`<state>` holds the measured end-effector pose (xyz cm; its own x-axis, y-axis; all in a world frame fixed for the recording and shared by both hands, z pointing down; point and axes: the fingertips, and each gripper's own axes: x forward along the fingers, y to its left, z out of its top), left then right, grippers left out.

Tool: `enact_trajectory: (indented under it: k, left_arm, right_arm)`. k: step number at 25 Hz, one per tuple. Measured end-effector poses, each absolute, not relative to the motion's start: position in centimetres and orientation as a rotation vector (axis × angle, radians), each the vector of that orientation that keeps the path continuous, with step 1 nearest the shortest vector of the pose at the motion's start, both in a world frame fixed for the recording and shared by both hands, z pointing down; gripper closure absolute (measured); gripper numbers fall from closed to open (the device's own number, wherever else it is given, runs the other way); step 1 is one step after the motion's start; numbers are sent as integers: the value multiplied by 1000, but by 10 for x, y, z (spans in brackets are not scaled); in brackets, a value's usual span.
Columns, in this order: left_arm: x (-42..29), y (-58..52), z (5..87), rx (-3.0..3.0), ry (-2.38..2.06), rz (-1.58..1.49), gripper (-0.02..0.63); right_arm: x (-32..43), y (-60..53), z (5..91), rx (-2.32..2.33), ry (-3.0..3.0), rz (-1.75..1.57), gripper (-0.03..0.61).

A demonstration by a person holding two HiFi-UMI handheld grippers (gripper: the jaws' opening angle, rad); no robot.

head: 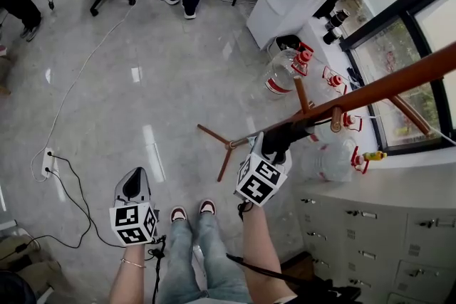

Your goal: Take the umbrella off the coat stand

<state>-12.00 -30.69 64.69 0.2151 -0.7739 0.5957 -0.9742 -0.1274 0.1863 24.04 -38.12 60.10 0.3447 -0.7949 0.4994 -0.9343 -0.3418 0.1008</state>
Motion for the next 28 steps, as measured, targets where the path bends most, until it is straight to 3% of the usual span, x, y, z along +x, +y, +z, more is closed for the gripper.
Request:
enact_trajectory:
  k: [28]
  left_arm:
    - [-120, -270, 605, 2011, -1622, 435, 609]
  right_arm:
    - [205, -343, 549, 2203, -1636, 463, 351]
